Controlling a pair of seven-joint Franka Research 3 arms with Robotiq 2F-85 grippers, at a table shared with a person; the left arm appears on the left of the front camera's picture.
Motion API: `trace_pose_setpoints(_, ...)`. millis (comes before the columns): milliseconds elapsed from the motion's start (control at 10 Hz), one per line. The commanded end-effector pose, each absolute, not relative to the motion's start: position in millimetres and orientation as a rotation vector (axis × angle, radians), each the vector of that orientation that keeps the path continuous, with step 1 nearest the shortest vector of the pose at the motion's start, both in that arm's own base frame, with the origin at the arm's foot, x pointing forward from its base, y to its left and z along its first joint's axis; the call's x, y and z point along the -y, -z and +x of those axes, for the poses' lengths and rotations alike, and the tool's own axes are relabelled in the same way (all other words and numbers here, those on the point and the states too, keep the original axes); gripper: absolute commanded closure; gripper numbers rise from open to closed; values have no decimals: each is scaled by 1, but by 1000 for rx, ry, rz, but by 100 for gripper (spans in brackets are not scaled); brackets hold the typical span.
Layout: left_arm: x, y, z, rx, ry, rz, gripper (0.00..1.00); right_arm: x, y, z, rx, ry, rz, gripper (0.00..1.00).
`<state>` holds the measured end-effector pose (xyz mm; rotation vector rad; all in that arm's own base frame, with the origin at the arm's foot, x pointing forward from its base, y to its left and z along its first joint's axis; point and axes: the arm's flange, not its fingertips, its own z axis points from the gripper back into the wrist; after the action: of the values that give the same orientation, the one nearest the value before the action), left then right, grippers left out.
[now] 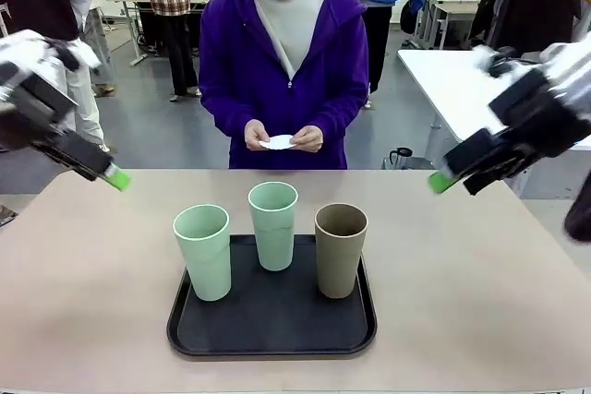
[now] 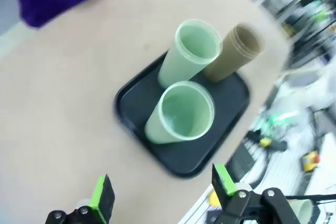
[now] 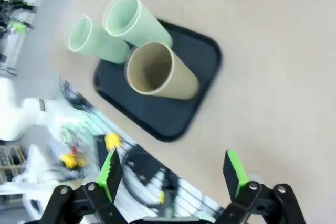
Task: Place coasters on the table and set cups on them.
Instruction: Pick up one Reusable plastic cup and place it on a coaster set by the human.
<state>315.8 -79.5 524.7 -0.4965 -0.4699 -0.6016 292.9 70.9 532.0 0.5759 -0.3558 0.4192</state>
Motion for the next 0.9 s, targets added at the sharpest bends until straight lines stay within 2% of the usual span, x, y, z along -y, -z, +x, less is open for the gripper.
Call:
trace_pose_setpoints(0, 28, -510, 313, 515, 533, -931, 0, -10, -455, 261, 397, -145, 1025, 0)
trace_pose_setpoints(200, -21, -484, 320, 441, 344, -1094, 0, 26, -423, 262, 295, -64, 1164, 0)
trace_pose_setpoints(400, -72, -462, 320, 384, 170, -1155, 0, 46, -406, 260, 252, -40, 1197, 0)
trace_pose_setpoints(600, -95, -445, 315, 314, 50, -1151, 0, 60, -395, 257, 247, -18, 1212, 0)
trace_pose_setpoints(800, -105, -446, 309, 323, -5, -1167, 0, 76, -392, 249, 271, 3, 1214, 0)
